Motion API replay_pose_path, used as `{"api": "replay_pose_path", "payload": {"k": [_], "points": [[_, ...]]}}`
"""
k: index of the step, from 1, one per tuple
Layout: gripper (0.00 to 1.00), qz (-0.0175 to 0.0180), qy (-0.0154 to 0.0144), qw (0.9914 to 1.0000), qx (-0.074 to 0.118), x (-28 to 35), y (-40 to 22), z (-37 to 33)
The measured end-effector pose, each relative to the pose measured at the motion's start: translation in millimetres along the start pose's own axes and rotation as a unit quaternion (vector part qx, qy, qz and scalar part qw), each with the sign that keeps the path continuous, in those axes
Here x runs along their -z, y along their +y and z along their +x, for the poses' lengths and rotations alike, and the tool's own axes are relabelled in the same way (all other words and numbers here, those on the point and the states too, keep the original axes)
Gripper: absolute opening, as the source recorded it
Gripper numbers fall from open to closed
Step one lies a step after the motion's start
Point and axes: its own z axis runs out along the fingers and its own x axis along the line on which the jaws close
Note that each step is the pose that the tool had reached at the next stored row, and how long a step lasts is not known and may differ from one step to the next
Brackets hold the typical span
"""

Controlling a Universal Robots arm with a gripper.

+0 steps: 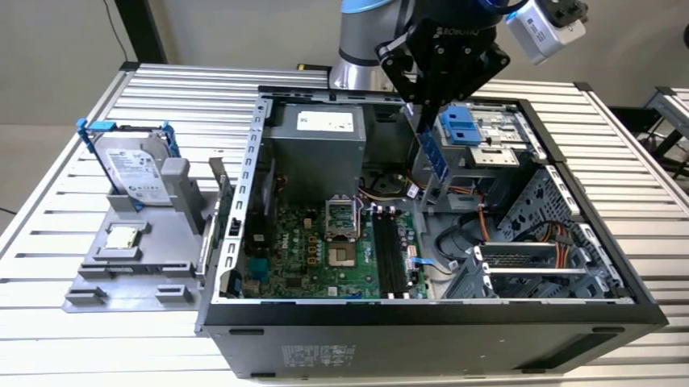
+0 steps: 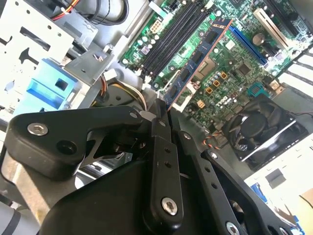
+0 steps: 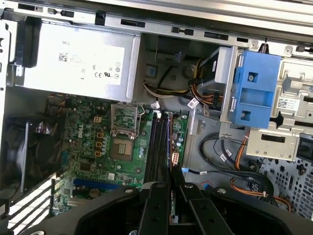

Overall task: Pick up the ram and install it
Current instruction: 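Insert the ram into the slot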

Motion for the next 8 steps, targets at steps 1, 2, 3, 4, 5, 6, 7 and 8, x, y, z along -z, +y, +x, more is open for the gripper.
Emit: {"api": "replay_pose_path", "payload": {"k": [1, 2, 3, 4, 5, 6, 7, 8], "points": [[0.00, 0.0001, 0.0001, 1.00000, 0.000, 0.0, -0.1, -0.2], [0.00, 0.0002, 0.0001, 1.00000, -0.002, -0.1, -0.1, -0.9], [0.00, 0.0001, 0.0001, 0.99998, -0.006, -0.4, -0.2, -1.6], [0.00, 0.0000, 0.0000, 0.99995, -0.010, -0.7, -0.3, -2.2], [0.00, 0.0000, -0.0001, 0.99990, -0.014, -1.0, -0.4, -2.9], [0.00, 0.0000, -0.0001, 0.99985, -0.017, -1.2, -0.4, -3.8], [0.00, 0.0000, -0.0001, 0.99981, -0.019, -1.5, -0.6, -5.4], [0.00, 0.0002, 0.0000, 0.99980, -0.020, -1.9, -0.9, -7.4]]}}
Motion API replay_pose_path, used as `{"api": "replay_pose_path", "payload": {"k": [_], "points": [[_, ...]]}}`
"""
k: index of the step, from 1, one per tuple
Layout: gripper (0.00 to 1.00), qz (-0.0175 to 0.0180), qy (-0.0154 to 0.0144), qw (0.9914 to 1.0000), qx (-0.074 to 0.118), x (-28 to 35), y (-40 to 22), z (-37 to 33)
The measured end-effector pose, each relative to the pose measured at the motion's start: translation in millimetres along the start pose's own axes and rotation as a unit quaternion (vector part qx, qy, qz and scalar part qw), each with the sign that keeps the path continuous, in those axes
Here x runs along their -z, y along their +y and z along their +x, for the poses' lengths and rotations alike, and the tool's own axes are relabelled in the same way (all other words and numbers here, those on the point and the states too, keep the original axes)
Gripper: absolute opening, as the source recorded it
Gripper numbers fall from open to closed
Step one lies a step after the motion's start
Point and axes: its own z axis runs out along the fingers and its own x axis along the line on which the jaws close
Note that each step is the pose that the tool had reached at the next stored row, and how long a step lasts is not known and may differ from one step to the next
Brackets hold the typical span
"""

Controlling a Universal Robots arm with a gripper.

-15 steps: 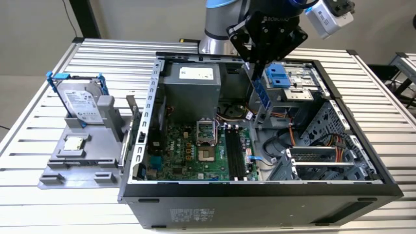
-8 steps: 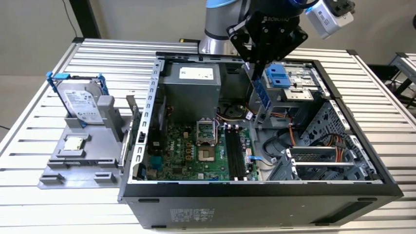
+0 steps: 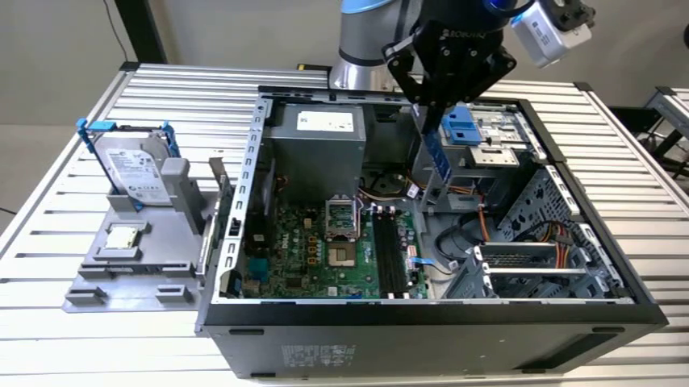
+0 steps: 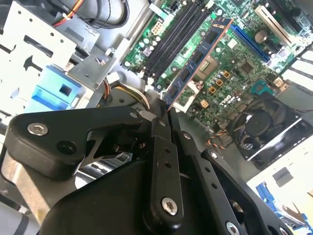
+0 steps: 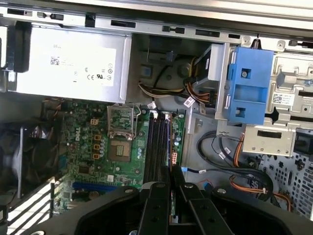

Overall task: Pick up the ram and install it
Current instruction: 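Insert the ram into the slot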

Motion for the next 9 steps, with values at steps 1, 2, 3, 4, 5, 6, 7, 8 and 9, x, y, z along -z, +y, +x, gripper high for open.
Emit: {"api": "replay_pose_path", "payload": {"k": [1, 2, 3, 4, 5, 6, 7, 8, 9], "points": [[0.00, 0.0003, 0.0005, 1.00000, -0.001, -0.5, -0.1, -1.5], [0.00, 0.0005, 0.0009, 1.00000, -0.001, -1.2, -0.3, -3.2], [0.00, 0.0004, 0.0014, 1.00000, -0.002, -2.0, -0.4, -4.9], [0.00, 0.0004, 0.0019, 1.00000, -0.002, -2.8, -0.6, -6.6], [0.00, 0.0005, 0.0024, 0.99999, -0.003, -3.7, -0.7, -8.1], [0.00, 0.0004, 0.0025, 0.99999, -0.003, -4.6, -0.8, -9.2], [0.00, 0.0005, 0.0025, 0.99999, -0.003, -4.8, -0.8, -9.5], [0.00, 0.0005, 0.0026, 0.99999, -0.003, -4.8, -0.8, -9.5], [0.00, 0.0005, 0.0026, 0.99999, -0.003, -4.8, -0.8, -9.5]]}}
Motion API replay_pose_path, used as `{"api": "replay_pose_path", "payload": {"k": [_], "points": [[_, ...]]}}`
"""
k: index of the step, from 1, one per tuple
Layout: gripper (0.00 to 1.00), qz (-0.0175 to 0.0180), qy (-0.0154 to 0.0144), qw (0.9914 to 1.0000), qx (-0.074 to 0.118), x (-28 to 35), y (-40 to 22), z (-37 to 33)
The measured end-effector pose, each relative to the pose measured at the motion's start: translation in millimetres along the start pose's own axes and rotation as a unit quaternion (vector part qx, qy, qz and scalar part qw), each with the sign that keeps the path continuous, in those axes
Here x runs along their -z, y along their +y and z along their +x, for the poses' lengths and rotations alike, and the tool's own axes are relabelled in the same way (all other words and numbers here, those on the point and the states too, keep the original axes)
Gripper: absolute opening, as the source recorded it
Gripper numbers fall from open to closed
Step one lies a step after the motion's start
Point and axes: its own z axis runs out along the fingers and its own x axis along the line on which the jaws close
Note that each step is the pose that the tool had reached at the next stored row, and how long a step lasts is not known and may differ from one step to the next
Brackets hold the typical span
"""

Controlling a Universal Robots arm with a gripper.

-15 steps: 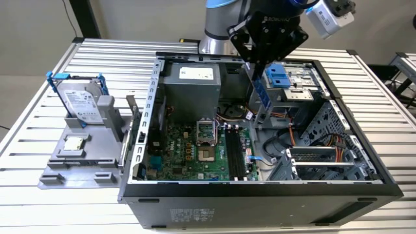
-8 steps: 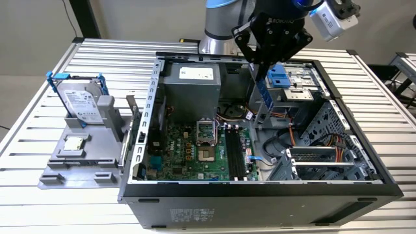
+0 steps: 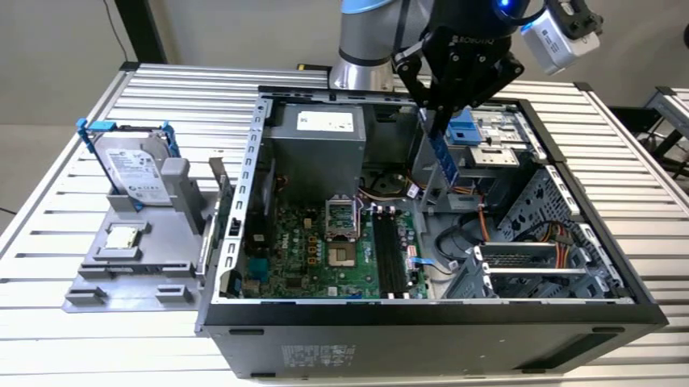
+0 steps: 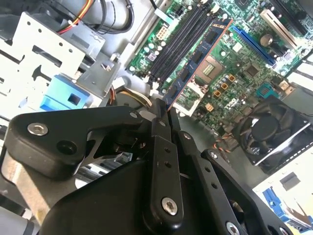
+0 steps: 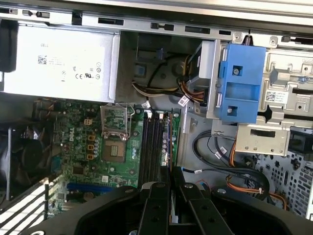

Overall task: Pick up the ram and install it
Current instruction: 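Insert the ram into the slot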

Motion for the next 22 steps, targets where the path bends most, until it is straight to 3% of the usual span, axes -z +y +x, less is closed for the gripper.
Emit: {"api": "replay_pose_path", "payload": {"k": [9, 22], "points": [[0.00, 0.0004, 0.0000, 1.00000, 0.000, -4.5, 0.0, -0.1], [0.00, 0.0029, 0.0002, 1.00000, -0.001, -26.4, -0.2, -0.9]]}}
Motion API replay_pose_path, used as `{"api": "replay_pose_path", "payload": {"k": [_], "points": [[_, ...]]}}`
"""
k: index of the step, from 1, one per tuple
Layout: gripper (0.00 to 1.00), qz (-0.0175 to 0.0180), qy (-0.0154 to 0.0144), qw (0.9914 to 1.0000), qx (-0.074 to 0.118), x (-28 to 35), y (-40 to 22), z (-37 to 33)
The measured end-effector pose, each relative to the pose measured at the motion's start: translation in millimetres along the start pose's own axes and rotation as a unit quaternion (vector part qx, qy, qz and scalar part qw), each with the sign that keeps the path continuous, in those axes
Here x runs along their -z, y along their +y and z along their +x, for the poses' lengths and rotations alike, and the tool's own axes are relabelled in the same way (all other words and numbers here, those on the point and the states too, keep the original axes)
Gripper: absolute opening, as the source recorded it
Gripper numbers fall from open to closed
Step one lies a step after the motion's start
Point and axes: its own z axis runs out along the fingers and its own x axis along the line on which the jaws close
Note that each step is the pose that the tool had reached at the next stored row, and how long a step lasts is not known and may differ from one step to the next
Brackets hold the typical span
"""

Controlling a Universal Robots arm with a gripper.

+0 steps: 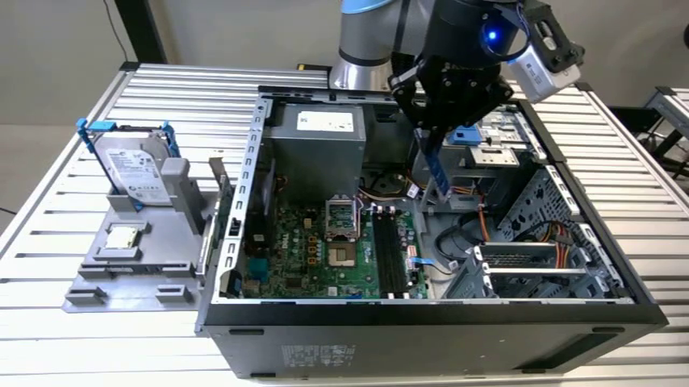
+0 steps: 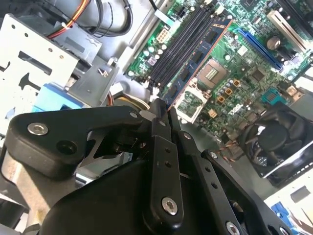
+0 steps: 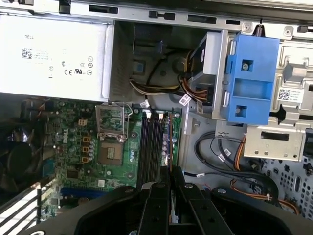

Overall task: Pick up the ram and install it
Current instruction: 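Insert the ram into the slot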

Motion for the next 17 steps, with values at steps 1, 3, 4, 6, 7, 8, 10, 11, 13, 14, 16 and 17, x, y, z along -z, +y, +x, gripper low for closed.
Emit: {"api": "replay_pose_path", "payload": {"k": [1, 3, 4, 6, 7, 8, 10, 11, 13, 14, 16, 17], "points": [[0.00, 0.0006, 0.0001, 1.00000, 0.000, -1.8, 0.0, 0.0], [0.00, 0.0009, 0.0001, 1.00000, 0.000, -4.7, 0.0, 0.0], [0.00, 0.0019, 0.0001, 1.00000, 0.000, -6.1, 0.0, -0.1], [0.00, 0.0030, 0.0000, 1.00000, 0.000, -8.9, 0.0, -0.1], [0.00, 0.0031, -0.0003, 1.00000, 0.000, -10.3, 0.0, -0.1], [0.00, 0.0031, -0.0009, 0.99999, 0.000, -12.0, 0.1, 0.0], [0.00, 0.0032, -0.0013, 0.99999, -0.001, -15.7, 0.1, 0.1], [0.00, 0.0032, -0.0013, 0.99999, -0.004, -17.5, 0.1, 0.6], [0.00, 0.0034, -0.0012, 0.99990, -0.014, -21.1, 0.2, 1.3], [0.00, 0.0034, -0.0012, 0.99980, -0.020, -23.0, 0.2, 1.5], [0.00, 0.0036, -0.0012, 0.99954, -0.030, -26.6, 0.3, 1.7], [0.00, 0.0036, -0.0017, 0.99938, -0.035, -28.3, 0.3, 1.7]]}}
